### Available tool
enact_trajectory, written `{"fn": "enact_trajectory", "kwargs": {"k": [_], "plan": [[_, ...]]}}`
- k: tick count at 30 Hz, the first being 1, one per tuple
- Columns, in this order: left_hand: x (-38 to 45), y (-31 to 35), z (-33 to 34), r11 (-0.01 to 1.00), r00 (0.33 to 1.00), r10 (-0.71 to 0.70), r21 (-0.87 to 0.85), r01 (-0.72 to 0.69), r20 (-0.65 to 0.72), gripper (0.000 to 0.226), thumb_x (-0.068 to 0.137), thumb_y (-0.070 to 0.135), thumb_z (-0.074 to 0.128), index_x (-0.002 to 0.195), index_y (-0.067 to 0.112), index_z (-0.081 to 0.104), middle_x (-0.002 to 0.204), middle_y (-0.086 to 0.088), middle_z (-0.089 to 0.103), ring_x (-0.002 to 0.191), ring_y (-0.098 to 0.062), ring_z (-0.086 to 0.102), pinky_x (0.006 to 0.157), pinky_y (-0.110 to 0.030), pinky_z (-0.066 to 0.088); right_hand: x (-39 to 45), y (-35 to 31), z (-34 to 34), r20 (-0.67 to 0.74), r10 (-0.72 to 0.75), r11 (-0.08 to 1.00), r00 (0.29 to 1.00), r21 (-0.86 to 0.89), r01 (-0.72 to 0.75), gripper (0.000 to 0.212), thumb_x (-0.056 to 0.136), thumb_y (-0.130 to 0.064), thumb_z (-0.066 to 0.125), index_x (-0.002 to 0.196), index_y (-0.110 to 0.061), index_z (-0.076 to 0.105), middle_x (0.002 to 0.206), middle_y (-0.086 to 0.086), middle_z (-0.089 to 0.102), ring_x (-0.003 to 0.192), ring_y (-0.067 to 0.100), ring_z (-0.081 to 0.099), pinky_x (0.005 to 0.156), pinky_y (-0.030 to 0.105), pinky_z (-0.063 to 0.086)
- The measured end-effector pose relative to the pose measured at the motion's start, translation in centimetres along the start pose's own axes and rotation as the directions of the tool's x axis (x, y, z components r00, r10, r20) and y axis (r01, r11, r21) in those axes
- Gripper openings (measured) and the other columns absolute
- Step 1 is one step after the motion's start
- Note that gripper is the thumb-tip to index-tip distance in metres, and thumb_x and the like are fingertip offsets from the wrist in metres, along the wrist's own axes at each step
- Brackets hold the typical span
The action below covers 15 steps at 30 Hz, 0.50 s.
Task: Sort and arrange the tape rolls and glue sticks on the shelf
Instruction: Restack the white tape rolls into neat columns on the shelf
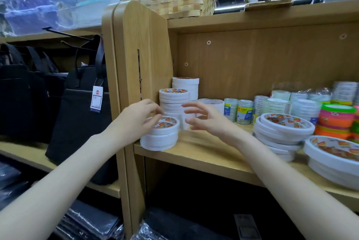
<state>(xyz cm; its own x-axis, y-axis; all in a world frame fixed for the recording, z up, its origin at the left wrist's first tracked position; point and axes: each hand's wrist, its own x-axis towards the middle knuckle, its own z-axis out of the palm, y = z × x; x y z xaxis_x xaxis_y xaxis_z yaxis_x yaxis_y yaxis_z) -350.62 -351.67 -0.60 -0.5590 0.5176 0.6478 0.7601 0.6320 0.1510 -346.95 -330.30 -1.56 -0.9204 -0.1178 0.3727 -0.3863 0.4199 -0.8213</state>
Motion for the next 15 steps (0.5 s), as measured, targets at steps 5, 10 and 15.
{"fn": "enact_trajectory", "kwargs": {"k": [5, 10, 15], "plan": [[-3.6, 0.3, 0.5, 0.976, 0.974, -0.175, -0.106, 0.191, 0.143, 0.034, 0.091, 0.029, 0.055, 0.123, 0.018, 0.052, 0.116, 0.007, 0.045, 0.111, -0.009, 0.047, 0.090, -0.018, 0.034, -1.1, -0.6, 2.7, 0.098, -0.033, 0.988, 0.995, -0.148, 0.047, 0.037, 0.088, -0.014, 0.062, 0.124, -0.015, 0.053, 0.126, 0.000, 0.055, 0.109, 0.014, 0.059, 0.086, 0.015, 0.046], [-4.8, 0.7, 1.4, 0.928, 0.957, -0.278, -0.234, 0.288, 0.076, 0.050, 0.082, 0.016, 0.069, 0.128, 0.014, 0.049, 0.133, -0.004, 0.046, 0.123, -0.016, 0.044, 0.104, -0.033, 0.041, -1.1, -0.2, 4.1, -0.047, 0.020, 0.996, 0.999, -0.081, -0.023, 0.033, 0.080, -0.013, 0.071, 0.111, -0.016, 0.059, 0.123, 0.000, 0.059, 0.106, 0.013, 0.061, 0.084, 0.020, 0.049], [-5.1, 0.5, 1.5, 0.917, 0.959, -0.283, -0.283, 0.280, 0.030, 0.046, 0.077, 0.016, 0.074, 0.120, 0.015, 0.056, 0.126, -0.001, 0.049, 0.118, -0.013, 0.048, 0.095, -0.024, 0.045, -1.2, -0.4, 3.9, -0.054, -0.002, 0.998, 0.999, -0.067, -0.002, 0.025, 0.079, -0.004, 0.070, 0.104, -0.002, 0.065, 0.111, 0.003, 0.059, 0.095, 0.007, 0.060, 0.079, 0.019, 0.054]]}}
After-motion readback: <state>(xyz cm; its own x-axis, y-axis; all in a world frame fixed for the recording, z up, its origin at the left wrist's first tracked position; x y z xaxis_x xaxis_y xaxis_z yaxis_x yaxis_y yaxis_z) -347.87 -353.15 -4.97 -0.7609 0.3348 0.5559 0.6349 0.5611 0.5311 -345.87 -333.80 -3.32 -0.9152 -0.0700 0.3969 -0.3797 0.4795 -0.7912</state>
